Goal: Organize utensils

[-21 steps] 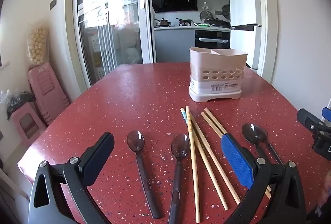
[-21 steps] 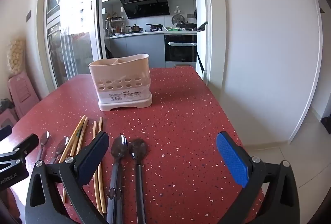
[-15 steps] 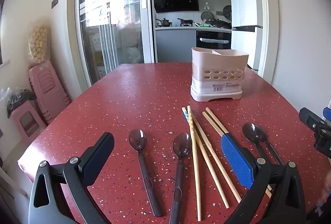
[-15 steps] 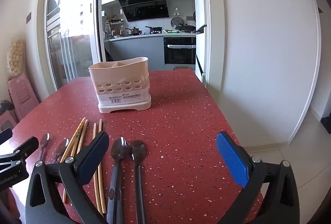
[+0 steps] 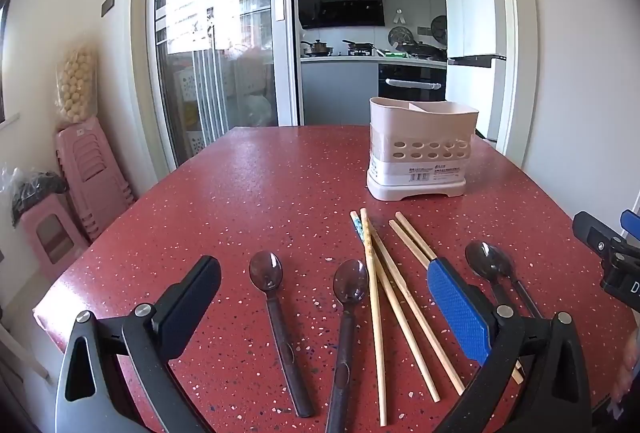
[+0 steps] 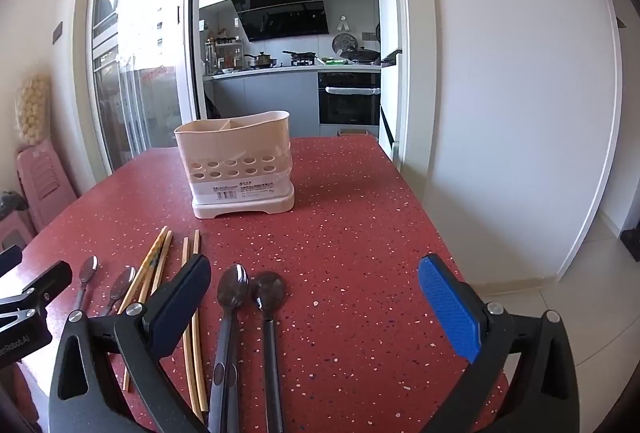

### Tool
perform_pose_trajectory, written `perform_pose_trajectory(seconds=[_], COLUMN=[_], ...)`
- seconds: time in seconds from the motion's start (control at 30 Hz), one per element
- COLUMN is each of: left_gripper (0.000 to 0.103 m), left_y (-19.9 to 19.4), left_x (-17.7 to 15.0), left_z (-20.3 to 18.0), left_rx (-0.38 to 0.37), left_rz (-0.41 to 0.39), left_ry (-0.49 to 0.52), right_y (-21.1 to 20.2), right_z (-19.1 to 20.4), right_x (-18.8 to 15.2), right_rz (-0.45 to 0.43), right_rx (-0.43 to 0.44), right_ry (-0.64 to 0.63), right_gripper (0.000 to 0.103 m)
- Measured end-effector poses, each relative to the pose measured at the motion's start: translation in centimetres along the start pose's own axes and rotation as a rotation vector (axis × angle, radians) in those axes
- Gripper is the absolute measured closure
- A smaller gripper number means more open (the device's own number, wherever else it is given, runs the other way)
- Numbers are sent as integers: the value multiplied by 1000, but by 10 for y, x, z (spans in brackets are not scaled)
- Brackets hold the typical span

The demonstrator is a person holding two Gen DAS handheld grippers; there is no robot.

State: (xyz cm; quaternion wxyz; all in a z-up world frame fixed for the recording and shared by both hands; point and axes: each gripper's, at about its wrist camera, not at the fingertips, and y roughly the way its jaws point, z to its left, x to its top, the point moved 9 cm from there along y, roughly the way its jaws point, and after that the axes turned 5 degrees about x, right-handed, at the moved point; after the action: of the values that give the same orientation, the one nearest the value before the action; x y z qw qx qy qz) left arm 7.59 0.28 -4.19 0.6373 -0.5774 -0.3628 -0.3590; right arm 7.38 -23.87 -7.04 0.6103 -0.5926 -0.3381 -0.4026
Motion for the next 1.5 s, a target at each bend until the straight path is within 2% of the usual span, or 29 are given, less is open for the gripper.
perform_pose_trajectory(seconds=[1.5], left_gripper=[0], left_y=[-8], left_x=[1], left_z=[-9], left_rx=[-22], left_rz=[0], left_ry=[24], right_y=[4], right_z=[5], right_x=[-2], right_rz=[-2], right_rx=[13], right_ry=[2], right_gripper=[0])
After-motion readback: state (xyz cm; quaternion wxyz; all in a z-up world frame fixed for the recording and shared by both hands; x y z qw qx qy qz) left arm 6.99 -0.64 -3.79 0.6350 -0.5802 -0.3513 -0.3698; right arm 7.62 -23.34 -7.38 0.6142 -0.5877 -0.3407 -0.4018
